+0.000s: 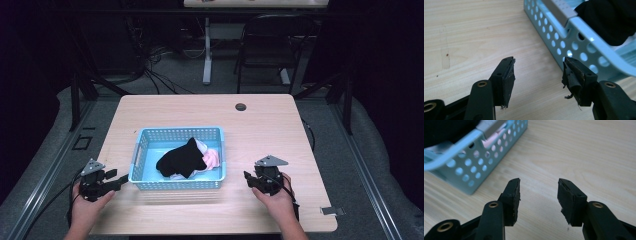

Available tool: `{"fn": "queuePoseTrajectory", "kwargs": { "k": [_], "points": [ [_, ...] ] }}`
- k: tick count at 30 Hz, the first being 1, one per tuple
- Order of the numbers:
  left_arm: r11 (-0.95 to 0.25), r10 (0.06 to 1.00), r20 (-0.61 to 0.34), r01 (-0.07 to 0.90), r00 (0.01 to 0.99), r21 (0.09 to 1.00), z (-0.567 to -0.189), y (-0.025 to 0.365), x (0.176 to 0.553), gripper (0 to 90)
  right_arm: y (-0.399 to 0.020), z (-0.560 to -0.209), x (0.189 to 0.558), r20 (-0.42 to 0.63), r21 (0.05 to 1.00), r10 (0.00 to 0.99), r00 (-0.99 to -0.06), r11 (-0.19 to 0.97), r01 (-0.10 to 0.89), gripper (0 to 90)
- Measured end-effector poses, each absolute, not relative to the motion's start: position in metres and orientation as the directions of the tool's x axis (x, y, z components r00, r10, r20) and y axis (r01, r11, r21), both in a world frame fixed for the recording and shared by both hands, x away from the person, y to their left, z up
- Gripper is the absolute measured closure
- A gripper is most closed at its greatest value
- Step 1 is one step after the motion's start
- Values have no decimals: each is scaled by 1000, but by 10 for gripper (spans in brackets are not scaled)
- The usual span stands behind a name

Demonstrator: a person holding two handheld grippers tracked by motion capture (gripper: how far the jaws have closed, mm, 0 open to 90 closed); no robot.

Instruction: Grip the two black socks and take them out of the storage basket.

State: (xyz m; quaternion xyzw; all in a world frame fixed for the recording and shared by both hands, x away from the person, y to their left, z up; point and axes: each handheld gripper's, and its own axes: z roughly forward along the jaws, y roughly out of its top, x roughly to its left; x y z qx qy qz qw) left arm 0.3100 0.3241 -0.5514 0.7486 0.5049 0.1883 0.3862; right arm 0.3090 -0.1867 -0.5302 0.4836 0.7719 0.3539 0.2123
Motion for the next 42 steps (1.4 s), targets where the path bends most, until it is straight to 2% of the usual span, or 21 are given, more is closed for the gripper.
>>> {"fn": "queuePoseTrajectory", "kwargs": {
  "k": [5, 11, 12, 17, 20, 24, 31, 36, 42],
  "points": [
    [-203, 903, -93, 607, 420, 769, -551, 324, 308, 430, -172, -506, 308, 63, 740, 886, -459, 267, 618, 573],
    [-183, 909, -109, 619, 403, 763, -555, 328, 308, 434, -152, -467, 309, 28, 740, 857, -515, 328, 587, 578],
    [-180, 912, -107, 619, 397, 765, -555, 329, 308, 434, -147, -450, 313, 29, 748, 840, -541, 341, 570, 575],
    [-182, 913, -103, 621, 394, 763, -555, 328, 308, 434, -140, -423, 332, 65, 736, 818, -571, 348, 582, 574],
    [-186, 913, -98, 620, 395, 762, -555, 328, 308, 434, -134, -416, 342, 34, 724, 813, -581, 381, 575, 574],
    [-178, 916, -100, 619, 388, 765, -555, 330, 306, 434, -123, -408, 354, 12, 717, 808, -589, 404, 569, 575],
    [-182, 914, -101, 619, 394, 764, -555, 329, 306, 434, -103, -407, 375, 34, 699, 794, -607, 415, 582, 582],
    [-187, 910, -100, 615, 402, 766, -555, 329, 307, 434, -87, -416, 395, 80, 673, 775, -627, 422, 607, 593],
    [-183, 911, -102, 614, 400, 768, -555, 330, 307, 433, -65, -438, 417, 70, 616, 759, -648, 478, 626, 588]
  ]
}}
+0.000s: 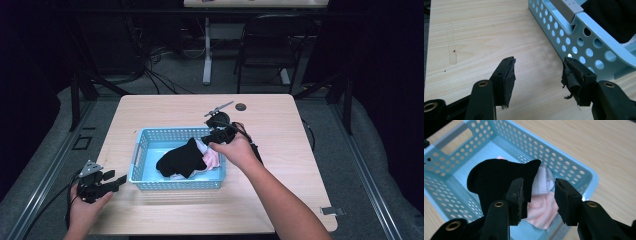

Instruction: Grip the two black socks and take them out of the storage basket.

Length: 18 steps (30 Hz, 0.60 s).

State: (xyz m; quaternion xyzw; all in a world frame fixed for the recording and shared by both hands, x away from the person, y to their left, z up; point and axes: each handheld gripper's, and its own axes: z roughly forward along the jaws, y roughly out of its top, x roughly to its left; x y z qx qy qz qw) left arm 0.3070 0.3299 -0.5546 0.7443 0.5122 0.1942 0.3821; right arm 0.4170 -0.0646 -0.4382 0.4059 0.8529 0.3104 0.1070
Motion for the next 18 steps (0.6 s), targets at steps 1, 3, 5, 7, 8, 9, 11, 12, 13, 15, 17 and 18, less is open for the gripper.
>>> {"fn": "queuePoseTrajectory", "kwargs": {
  "k": [1, 3, 5, 7, 8, 9, 11, 12, 13, 15, 17, 18],
  "points": [
    [-184, 911, -101, 614, 399, 767, -554, 330, 307, 433, -61, -443, 420, 86, 604, 753, -652, 481, 635, 588],
    [-186, 909, -103, 615, 403, 767, -554, 329, 307, 433, -52, -457, 432, 127, 539, 751, -648, 496, 681, 596],
    [-187, 908, -103, 613, 406, 768, -554, 329, 307, 433, -48, -462, 438, 140, 525, 759, -636, 488, 697, 598],
    [-188, 908, -103, 612, 407, 768, -554, 329, 307, 432, -46, -467, 445, 170, 510, 761, -626, 476, 717, 603],
    [-189, 908, -102, 612, 407, 768, -555, 329, 307, 432, -46, -470, 448, 170, 500, 764, -622, 477, 723, 607],
    [-188, 907, -102, 611, 408, 769, -554, 329, 307, 433, -44, -473, 451, 173, 487, 767, -618, 479, 731, 612],
    [-188, 907, -103, 611, 408, 769, -554, 329, 307, 433, -42, -480, 455, 170, 460, 771, -613, 489, 742, 618],
    [-188, 906, -103, 611, 410, 769, -554, 329, 307, 432, -41, -482, 456, 165, 453, 773, -613, 492, 743, 621],
    [-188, 906, -103, 611, 410, 769, -554, 329, 307, 433, -41, -482, 456, 165, 453, 773, -613, 492, 743, 621],
    [-189, 906, -104, 611, 410, 769, -554, 329, 307, 433, -38, -490, 459, 172, 422, 773, -611, 502, 755, 630],
    [-190, 906, -102, 610, 411, 769, -554, 329, 307, 433, -35, -494, 460, 182, 409, 780, -599, 494, 767, 635],
    [-190, 906, -102, 610, 411, 769, -554, 329, 307, 433, -35, -494, 460, 182, 409, 780, -599, 494, 767, 635]
  ]
}}
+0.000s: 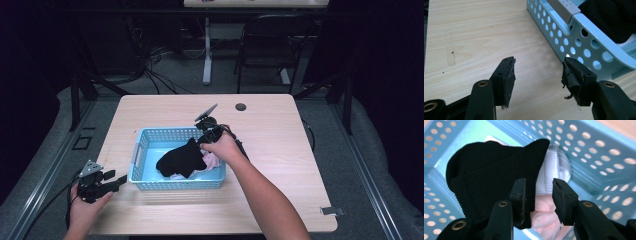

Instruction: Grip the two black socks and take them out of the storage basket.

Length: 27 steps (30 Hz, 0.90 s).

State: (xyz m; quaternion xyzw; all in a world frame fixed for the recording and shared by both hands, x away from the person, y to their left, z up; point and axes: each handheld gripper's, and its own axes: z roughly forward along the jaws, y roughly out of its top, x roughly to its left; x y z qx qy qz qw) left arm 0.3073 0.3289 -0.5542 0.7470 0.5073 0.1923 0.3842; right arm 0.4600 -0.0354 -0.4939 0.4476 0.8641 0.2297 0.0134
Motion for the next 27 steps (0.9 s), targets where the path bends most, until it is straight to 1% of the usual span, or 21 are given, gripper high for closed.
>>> {"fn": "queuePoseTrajectory", "kwargs": {
  "k": [4, 5, 14, 15, 18, 19, 20, 22, 23, 25, 26, 27],
  "points": [
    [-192, 905, -101, 609, 413, 769, -554, 328, 307, 432, -32, -499, 461, 190, 393, 777, -600, 500, 772, 649],
    [-191, 905, -102, 609, 413, 770, -554, 328, 307, 433, -30, -501, 463, 194, 375, 785, -589, 495, 784, 665],
    [-189, 905, -106, 612, 412, 768, -555, 329, 308, 433, -26, -509, 464, 214, 326, 792, -572, 494, 806, 690],
    [-190, 905, -104, 610, 413, 769, -554, 329, 308, 433, -25, -509, 464, 237, 318, 790, -565, 487, 814, 725],
    [-190, 905, -104, 610, 413, 769, -554, 329, 308, 433, -24, -509, 463, 248, 310, 786, -566, 489, 815, 745],
    [-189, 905, -106, 611, 412, 768, -554, 328, 308, 433, -24, -508, 462, 248, 311, 788, -563, 486, 817, 784],
    [-189, 905, -105, 611, 412, 768, -555, 329, 308, 432, -24, -507, 461, 249, 311, 789, -562, 484, 818, 806],
    [-189, 905, -106, 612, 412, 768, -555, 329, 308, 433, -25, -506, 461, 259, 310, 787, -560, 481, 820, 821],
    [-188, 905, -106, 611, 412, 769, -554, 329, 308, 433, -26, -502, 460, 275, 315, 783, -558, 475, 822, 855],
    [-188, 905, -106, 611, 412, 769, -555, 329, 308, 433, -27, -501, 460, 286, 319, 781, -556, 469, 823, 862],
    [-187, 905, -107, 612, 411, 768, -555, 329, 308, 433, -24, -506, 456, 330, 424, 770, -546, 395, 815, 870],
    [-186, 905, -108, 612, 410, 769, -555, 329, 308, 433, -26, -502, 455, 349, 413, 756, -554, 406, 815, 871]
  ]
}}
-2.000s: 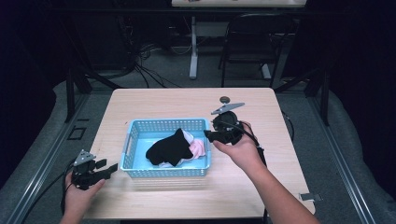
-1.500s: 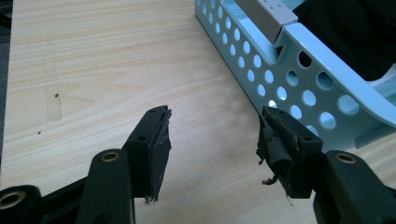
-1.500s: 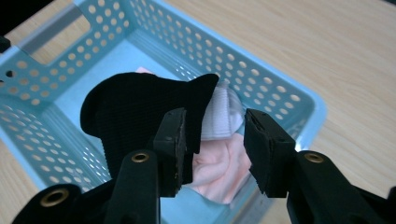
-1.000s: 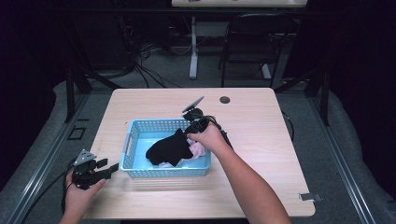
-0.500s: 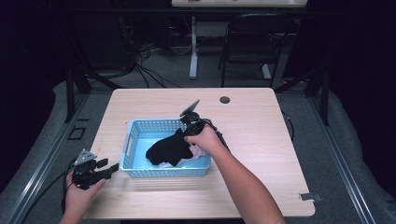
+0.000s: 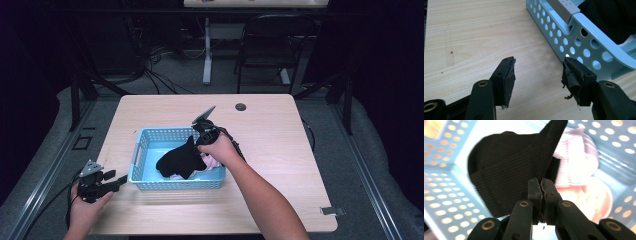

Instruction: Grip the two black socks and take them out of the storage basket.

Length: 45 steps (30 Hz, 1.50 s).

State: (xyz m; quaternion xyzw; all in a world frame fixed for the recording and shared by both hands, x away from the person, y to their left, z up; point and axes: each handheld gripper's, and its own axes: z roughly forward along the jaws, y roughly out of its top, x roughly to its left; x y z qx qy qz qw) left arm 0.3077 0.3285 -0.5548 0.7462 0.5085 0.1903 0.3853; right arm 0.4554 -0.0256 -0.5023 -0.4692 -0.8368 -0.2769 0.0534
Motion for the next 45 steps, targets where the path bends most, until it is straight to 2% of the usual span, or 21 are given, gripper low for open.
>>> {"fn": "queuePoseTrajectory", "kwargs": {
  "k": [5, 10, 14, 21, 30, 45],
  "points": [
    [-185, 906, -107, 613, 409, 768, -555, 329, 308, 433, -30, -485, 451, 394, 382, 727, -562, 426, 820, 876],
    [-183, 907, -109, 615, 406, 767, -555, 328, 308, 432, -32, -471, 445, 445, 394, 695, -566, 415, 820, 878],
    [-183, 908, -108, 615, 405, 767, -555, 329, 308, 432, -32, -458, 439, 414, 405, 697, -586, 436, 804, 879],
    [-186, 909, -105, 617, 404, 765, -555, 329, 308, 433, -25, -418, 422, 420, 484, 642, -642, 440, 756, 881],
    [-185, 908, -106, 616, 405, 766, -555, 330, 308, 433, -29, -387, 413, 403, 528, 638, -657, 424, 736, 881],
    [-185, 909, -106, 618, 403, 765, -555, 330, 308, 432, -75, -346, 401, 387, 578, 660, -644, 371, 727, 880]
  ]
}}
